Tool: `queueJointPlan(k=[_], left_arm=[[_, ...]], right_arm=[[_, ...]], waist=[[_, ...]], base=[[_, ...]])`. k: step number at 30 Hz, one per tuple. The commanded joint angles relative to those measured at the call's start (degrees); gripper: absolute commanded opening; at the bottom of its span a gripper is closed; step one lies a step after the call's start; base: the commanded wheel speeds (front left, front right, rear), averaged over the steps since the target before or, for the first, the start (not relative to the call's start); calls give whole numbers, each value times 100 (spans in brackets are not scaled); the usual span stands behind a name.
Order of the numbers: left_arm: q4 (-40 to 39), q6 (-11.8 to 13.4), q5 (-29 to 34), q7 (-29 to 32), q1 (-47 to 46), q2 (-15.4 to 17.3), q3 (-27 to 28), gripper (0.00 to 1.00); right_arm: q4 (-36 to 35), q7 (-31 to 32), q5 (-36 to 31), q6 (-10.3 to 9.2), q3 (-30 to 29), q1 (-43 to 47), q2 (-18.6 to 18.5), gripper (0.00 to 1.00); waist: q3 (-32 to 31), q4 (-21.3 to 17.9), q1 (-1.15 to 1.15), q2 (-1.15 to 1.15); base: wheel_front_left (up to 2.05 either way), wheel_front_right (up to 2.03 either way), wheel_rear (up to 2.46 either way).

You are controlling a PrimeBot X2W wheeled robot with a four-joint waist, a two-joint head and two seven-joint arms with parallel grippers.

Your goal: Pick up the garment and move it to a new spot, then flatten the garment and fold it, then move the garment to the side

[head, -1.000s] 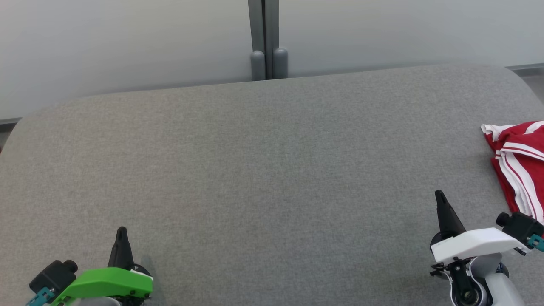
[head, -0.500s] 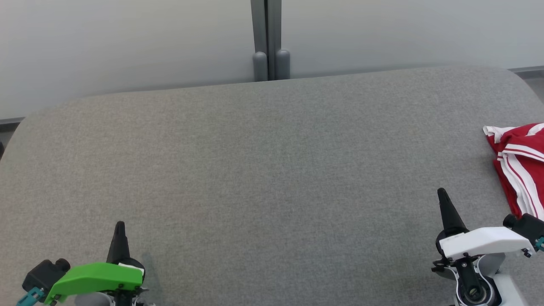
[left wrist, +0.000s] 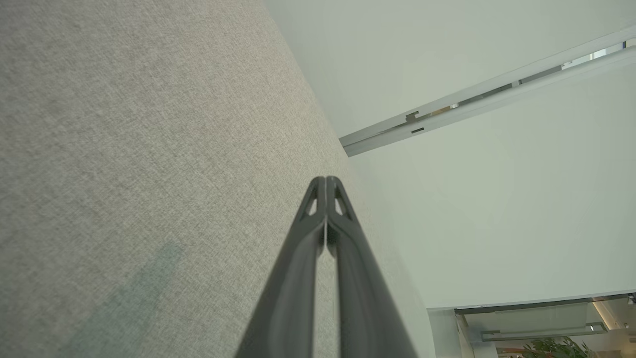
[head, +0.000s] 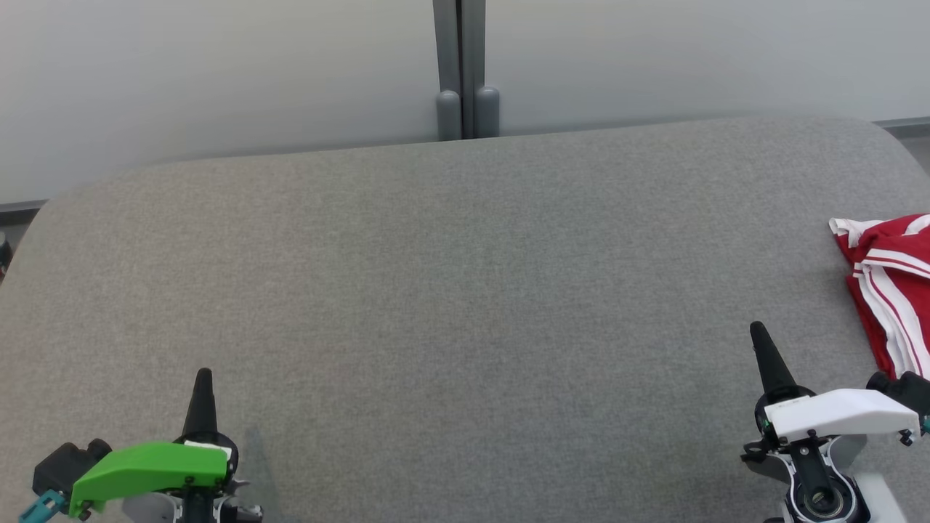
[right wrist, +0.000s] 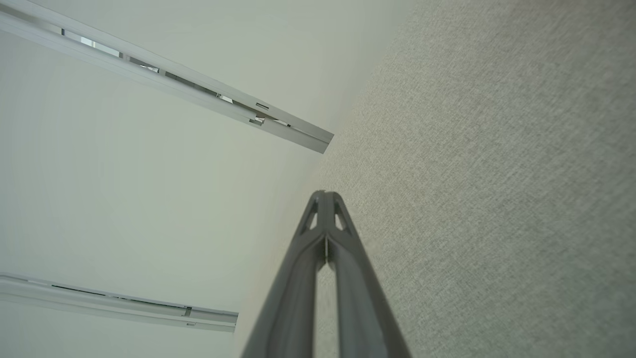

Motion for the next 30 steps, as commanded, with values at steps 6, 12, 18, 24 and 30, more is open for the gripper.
queueJointPlan(k=[6, 12, 18, 24, 30], left_arm=[[-94, -58, -395, 114, -166, 45, 71, 0], [-124, -75, -701, 192, -199, 48, 103, 0], [-146, -99, -983, 268, -231, 50, 131, 0], [-168, -115, -1258, 352, -241, 52, 161, 0], [-191, -135, -1510, 423, -263, 53, 191, 0]], right_arm=[[-122, 115, 431, -2, -42, 13, -38, 0], [-162, 201, 740, -2, -59, 32, -41, 0], [-199, 275, 1034, -3, -73, 50, -42, 0], [-236, 354, 1323, -3, -89, 63, -45, 0], [-270, 426, 1591, -3, -102, 82, -48, 0]], waist=[[-10, 17, 0, 0], [-18, 32, 0, 0], [-27, 48, 0, 0], [-36, 64, 0, 0], [-45, 79, 0, 0]], base=[[0, 0, 0], [0, 0, 0], [0, 0, 0], [0, 0, 0], [0, 0, 0]])
